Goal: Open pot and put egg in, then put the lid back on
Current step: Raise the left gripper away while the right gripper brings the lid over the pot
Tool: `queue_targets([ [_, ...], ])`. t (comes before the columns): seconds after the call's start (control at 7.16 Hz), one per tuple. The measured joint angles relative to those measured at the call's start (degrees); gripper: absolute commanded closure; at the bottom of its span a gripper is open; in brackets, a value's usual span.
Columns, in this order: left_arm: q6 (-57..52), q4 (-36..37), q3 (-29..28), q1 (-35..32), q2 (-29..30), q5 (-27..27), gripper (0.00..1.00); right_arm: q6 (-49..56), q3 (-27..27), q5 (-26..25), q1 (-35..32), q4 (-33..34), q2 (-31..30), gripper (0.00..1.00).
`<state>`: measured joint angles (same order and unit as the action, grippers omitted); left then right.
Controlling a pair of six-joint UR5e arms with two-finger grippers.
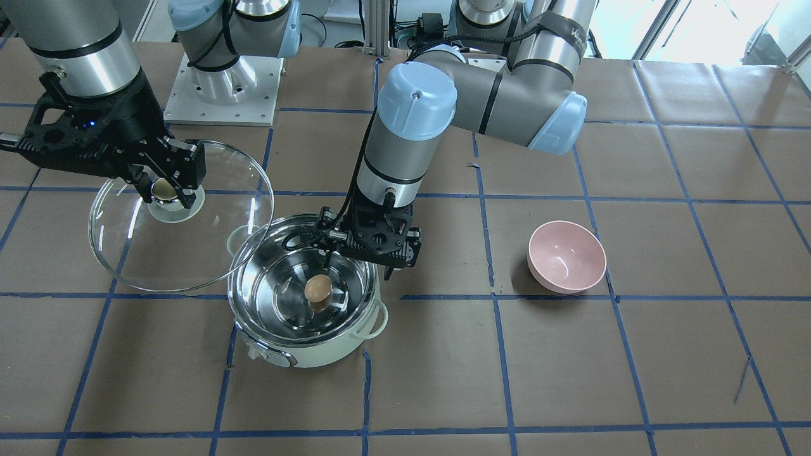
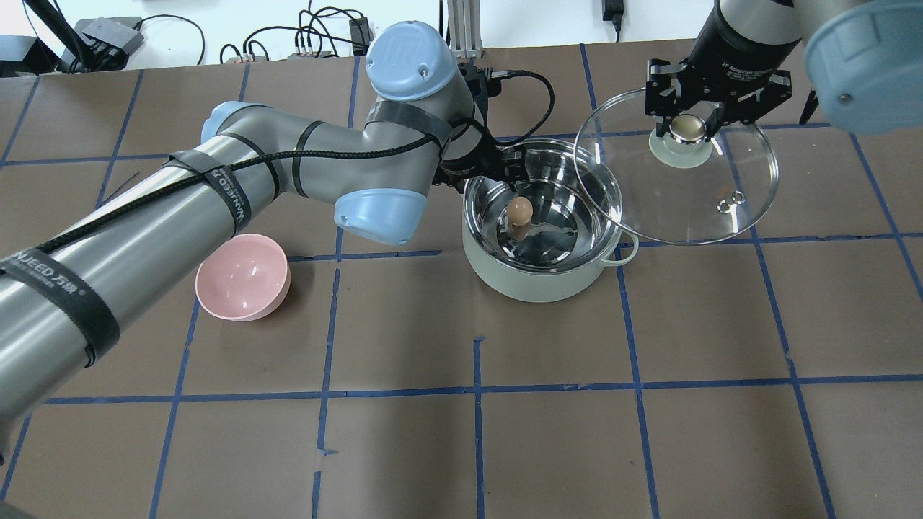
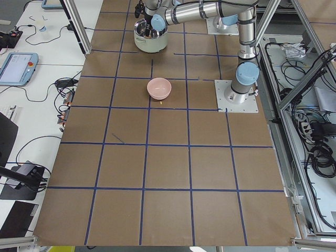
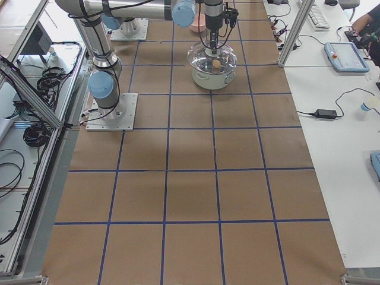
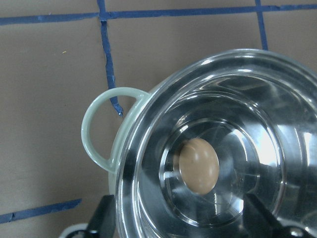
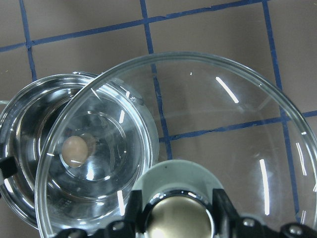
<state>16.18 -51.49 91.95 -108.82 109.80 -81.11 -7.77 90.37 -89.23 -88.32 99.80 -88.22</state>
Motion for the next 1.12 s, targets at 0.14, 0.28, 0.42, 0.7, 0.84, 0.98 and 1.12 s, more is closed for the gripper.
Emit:
queue_targets([
  [0.14, 0.15, -2.93, -0.09, 2.38, -2.37, -0.06, 0.00, 0.02, -0.01, -0.06, 0.01, -0.07, -0.11, 0.63],
  [0.28, 0.13, -8.11, -0.10, 5.56, -5.45, -0.31, 0.00, -0.05, 0.00, -0.05, 0.01, -0.11, -0.12, 0.64],
  [0.42, -0.05, -14.59, -0.13, 9.29, -8.80, -0.92, 0.00, -0.45, 0.14, 0.18, -0.15, -0.09, 0.05, 0.65],
  [0.7, -3.09, -27.44, -0.47, 16.13, -16.30, -2.64, 0.00, -4.04, 0.55, 0.70, -3.57, 2.27, 2.52, 0.65],
  [0.84, -6.41, -33.44, -0.91, 18.00, -19.72, -3.91, 0.00, -7.53, 0.60, 0.75, -6.80, 6.64, 5.17, 0.65],
  [0.98, -8.32, -37.94, -1.43, 18.91, -21.97, -5.37, 0.00, -11.51, 0.68, 0.74, -9.94, 11.14, 8.20, 0.65],
  [1.12, -9.13, -40.34, -2.18, 19.36, -22.92, -7.14, 0.00, -14.43, 0.76, 0.78, -11.94, 13.65, 10.25, 0.65],
])
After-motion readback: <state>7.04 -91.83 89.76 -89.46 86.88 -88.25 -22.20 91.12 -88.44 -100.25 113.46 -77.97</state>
